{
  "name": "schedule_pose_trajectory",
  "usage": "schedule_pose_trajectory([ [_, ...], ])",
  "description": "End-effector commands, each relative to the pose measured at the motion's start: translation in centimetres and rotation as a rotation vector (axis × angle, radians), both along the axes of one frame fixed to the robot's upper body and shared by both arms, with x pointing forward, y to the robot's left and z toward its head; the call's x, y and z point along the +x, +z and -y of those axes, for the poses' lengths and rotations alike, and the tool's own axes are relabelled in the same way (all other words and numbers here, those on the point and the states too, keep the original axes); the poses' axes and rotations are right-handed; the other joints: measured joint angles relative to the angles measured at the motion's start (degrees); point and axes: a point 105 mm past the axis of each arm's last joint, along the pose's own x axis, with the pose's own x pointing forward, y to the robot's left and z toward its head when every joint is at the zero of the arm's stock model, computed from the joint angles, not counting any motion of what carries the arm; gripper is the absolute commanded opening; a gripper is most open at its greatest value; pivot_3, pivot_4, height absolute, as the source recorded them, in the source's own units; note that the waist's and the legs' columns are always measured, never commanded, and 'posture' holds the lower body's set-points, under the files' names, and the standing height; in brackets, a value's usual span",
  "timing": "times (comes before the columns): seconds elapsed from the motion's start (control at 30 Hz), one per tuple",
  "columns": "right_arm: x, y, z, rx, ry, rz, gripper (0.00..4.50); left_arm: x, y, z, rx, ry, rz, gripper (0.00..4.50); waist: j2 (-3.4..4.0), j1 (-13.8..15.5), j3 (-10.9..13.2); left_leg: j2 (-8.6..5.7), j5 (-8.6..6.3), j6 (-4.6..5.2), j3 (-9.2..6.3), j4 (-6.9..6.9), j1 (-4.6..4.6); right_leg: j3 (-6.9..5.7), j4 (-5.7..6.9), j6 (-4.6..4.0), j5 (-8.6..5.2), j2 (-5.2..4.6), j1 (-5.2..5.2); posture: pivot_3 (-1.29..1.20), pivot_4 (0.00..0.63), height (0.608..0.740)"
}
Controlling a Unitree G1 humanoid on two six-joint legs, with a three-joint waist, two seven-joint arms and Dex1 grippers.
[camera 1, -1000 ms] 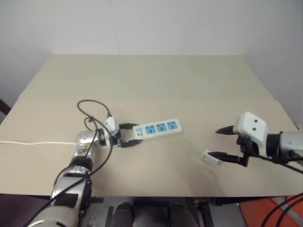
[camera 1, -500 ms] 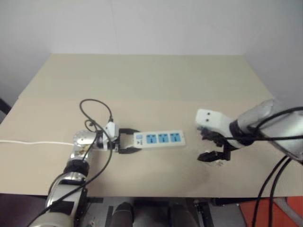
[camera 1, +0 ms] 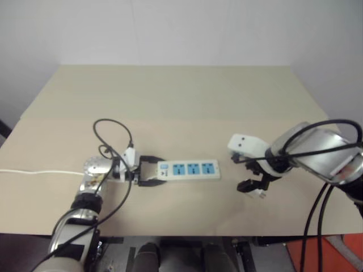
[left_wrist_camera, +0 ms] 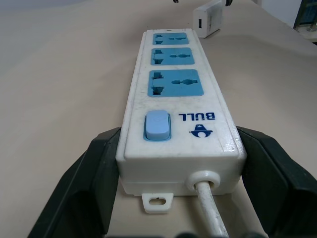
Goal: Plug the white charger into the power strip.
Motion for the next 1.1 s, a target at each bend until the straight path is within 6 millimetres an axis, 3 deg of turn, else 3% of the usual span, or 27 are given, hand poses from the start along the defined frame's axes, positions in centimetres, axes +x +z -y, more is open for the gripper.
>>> schedule_pose_trajectory([
  [0.03, 0.5, -0.1, 0.3, -0.014, -0.032, 0.020, 4.50, -0.5, -0.7, 0.0, 0.044, -0.029, -0.017, 3.23, 0.00, 0.0, 0.0, 0.00, 0.00, 0.00, 0.00, 0.00, 0.00, 0.00, 0.00, 0.00, 0.00, 0.00, 0.00, 0.00, 0.150, 0.740],
  [0.77, 0.5, -1.8, 0.9, -0.009, -0.087, -0.021, 4.50, -0.8, -0.6, -0.1, 0.048, -0.039, -0.028, 3.23, 0.00, -0.1, 0.0, 0.00, 0.00, 0.00, 0.00, 0.00, 0.00, 0.00, -0.01, 0.00, 0.00, 0.00, 0.00, 0.00, 0.150, 0.740],
  [0.8, 0.5, -1.8, 1.0, -0.011, -0.090, -0.023, 4.15, -0.8, -0.7, -0.2, 0.049, -0.037, -0.029, 3.23, 0.00, -0.1, 0.0, 0.00, 0.00, 0.00, 0.00, 0.00, 0.00, 0.00, -0.01, 0.00, 0.00, 0.00, 0.00, 0.00, 0.150, 0.740],
  [0.83, 0.5, -1.9, 1.0, -0.012, -0.092, -0.025, 4.15, -0.8, -0.7, -0.2, 0.050, -0.036, -0.030, 3.23, 0.00, -0.1, 0.0, 0.00, 0.00, 0.00, 0.00, 0.00, 0.00, 0.00, -0.01, 0.00, 0.00, 0.00, 0.00, 0.00, 0.150, 0.740],
  [0.9, 0.5, -1.9, 1.1, -0.012, -0.096, -0.026, 3.71, -0.8, -0.8, -0.3, 0.053, -0.034, -0.031, 3.23, 0.00, -0.1, 0.0, 0.01, 0.00, 0.00, 0.00, 0.00, 0.00, 0.00, -0.01, 0.00, 0.00, 0.01, 0.00, 0.00, 0.150, 0.740],
  [1.1, 0.5, -2.2, 1.1, -0.017, -0.101, -0.036, 1.68, -0.9, -1.0, -0.2, 0.047, -0.026, -0.033, 3.23, 0.00, -0.2, 0.0, 0.01, 0.00, 0.00, 0.00, 0.00, 0.00, 0.00, -0.01, 0.00, 0.00, 0.00, 0.00, 0.00, 0.150, 0.740],
])
